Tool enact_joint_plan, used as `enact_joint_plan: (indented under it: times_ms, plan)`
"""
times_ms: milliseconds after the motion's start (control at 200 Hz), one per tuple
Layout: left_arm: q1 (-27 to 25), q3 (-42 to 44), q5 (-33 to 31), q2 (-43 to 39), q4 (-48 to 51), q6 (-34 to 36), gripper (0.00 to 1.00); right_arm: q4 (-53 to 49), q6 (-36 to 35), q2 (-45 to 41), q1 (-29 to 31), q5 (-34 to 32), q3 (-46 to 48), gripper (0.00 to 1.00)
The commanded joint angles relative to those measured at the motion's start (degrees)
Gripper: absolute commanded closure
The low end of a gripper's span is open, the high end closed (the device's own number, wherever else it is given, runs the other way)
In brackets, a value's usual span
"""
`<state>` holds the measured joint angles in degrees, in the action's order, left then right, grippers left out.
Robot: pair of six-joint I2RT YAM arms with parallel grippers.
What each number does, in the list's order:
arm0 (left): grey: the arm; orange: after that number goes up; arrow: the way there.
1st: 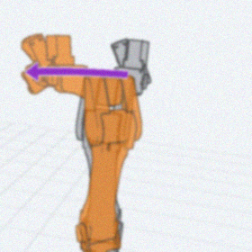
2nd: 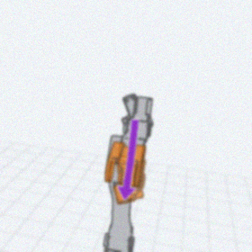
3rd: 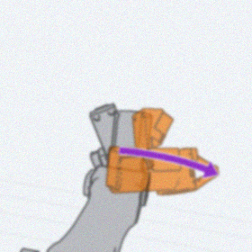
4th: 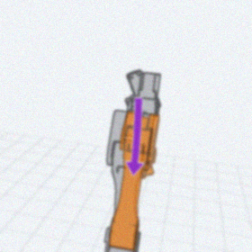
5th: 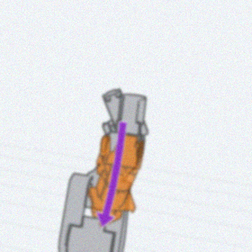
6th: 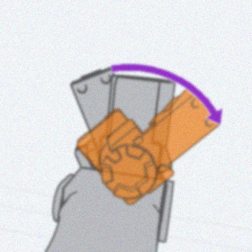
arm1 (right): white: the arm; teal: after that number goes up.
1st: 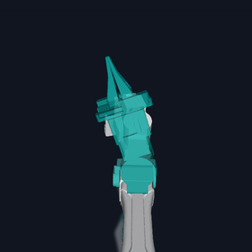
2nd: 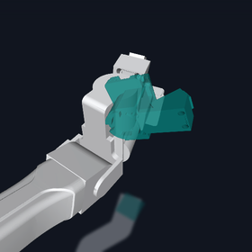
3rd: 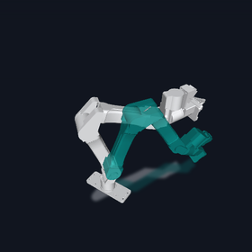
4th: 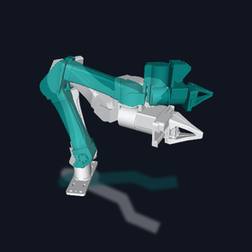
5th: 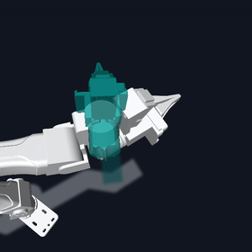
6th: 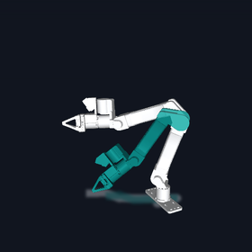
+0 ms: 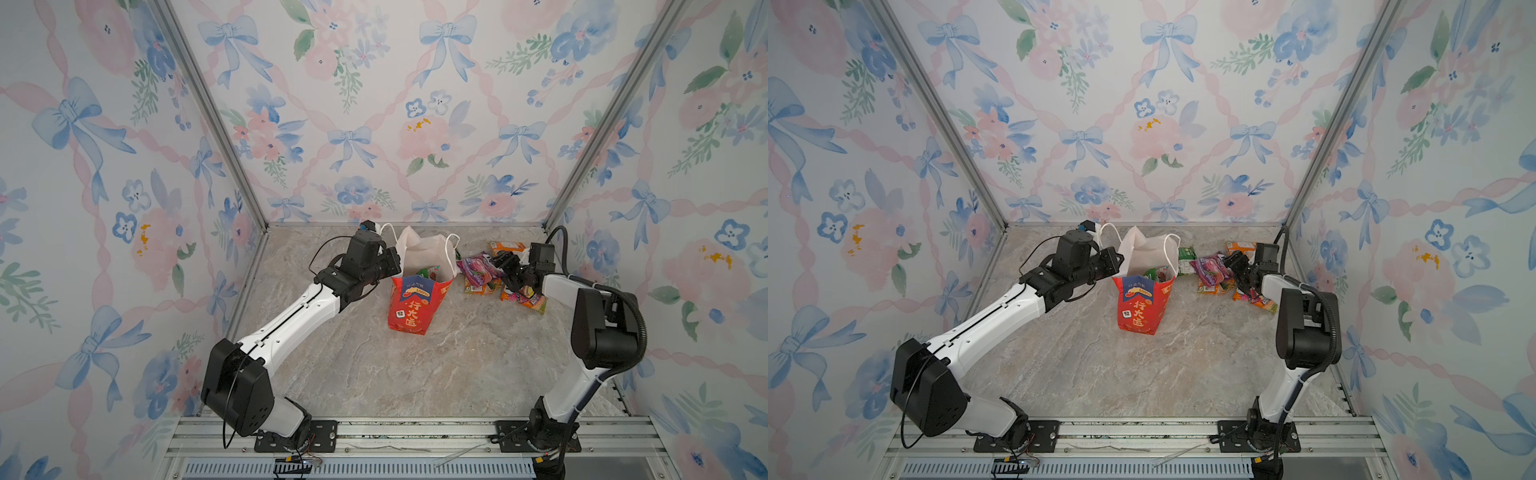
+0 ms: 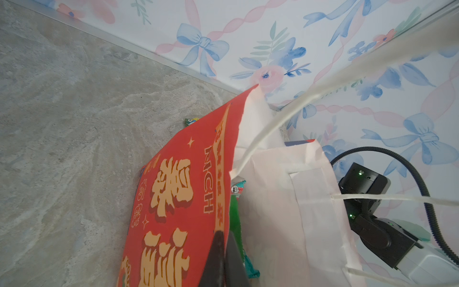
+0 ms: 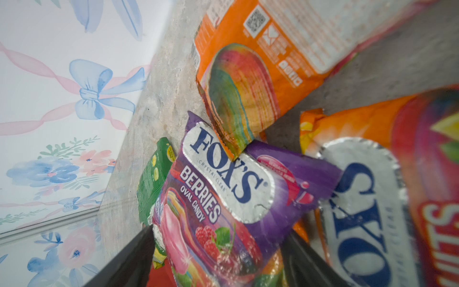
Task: Place the snacks into the paper bag
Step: 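Lower the right gripper and close it on the purple Fox's Berries packet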
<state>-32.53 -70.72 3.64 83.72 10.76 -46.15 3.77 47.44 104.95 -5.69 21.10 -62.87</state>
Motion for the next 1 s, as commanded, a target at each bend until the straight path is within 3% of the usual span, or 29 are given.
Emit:
enact_joint_plan:
  times_ms: [0,745,995]
  plan:
    - [0.02,0.76,0.04,0.27,0.79,0.18,1.00,0.59,-1.44,-1.46,-0.53,-0.47,-0.05,0.19]
    - [0.10,1.20,-0.43,-0.30,0.83,0.18,1.00,1.07,0.89,4.03,1.78,0.96,-0.43,0.19]
    - [0.04,1.28,-0.32,-0.18,0.75,0.18,1.00,1.18,0.85,5.43,2.96,1.76,-0.98,0.24]
